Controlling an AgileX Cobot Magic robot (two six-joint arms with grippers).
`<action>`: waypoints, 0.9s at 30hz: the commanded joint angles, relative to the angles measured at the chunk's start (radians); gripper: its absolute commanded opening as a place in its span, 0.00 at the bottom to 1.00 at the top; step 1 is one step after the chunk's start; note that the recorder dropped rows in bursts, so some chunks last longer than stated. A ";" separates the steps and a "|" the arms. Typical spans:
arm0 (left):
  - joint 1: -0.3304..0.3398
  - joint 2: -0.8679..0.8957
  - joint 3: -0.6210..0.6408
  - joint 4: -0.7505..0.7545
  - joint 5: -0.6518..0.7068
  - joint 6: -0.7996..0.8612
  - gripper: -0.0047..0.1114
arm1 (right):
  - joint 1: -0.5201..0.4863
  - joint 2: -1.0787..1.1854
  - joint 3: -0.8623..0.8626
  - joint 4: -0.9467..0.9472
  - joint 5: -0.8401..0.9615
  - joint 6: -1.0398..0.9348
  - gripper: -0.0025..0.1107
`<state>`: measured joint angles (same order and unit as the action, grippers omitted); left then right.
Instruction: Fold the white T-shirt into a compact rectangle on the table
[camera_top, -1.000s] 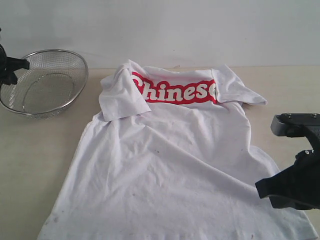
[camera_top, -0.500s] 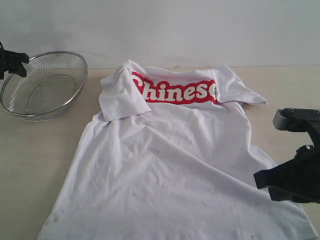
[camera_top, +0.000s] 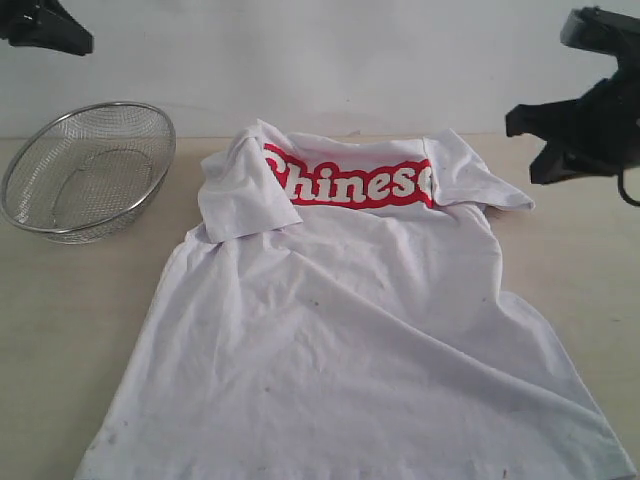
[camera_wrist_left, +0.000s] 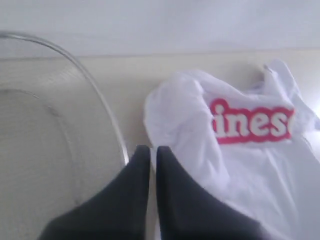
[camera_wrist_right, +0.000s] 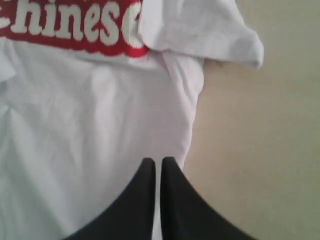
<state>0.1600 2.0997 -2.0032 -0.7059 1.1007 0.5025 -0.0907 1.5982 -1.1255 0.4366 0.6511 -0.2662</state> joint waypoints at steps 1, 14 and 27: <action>-0.119 -0.016 0.107 -0.002 0.046 0.016 0.08 | -0.008 0.193 -0.200 0.019 0.052 -0.034 0.02; -0.355 -0.016 0.452 0.062 -0.115 0.051 0.08 | -0.008 0.388 -0.364 0.064 0.222 -0.082 0.02; -0.356 -0.243 0.699 0.067 -0.165 0.017 0.08 | 0.139 -0.027 0.172 0.111 0.080 -0.073 0.02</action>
<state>-0.1925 1.9302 -1.3577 -0.6354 0.9473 0.5402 0.0000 1.6544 -1.0486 0.5422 0.7691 -0.3547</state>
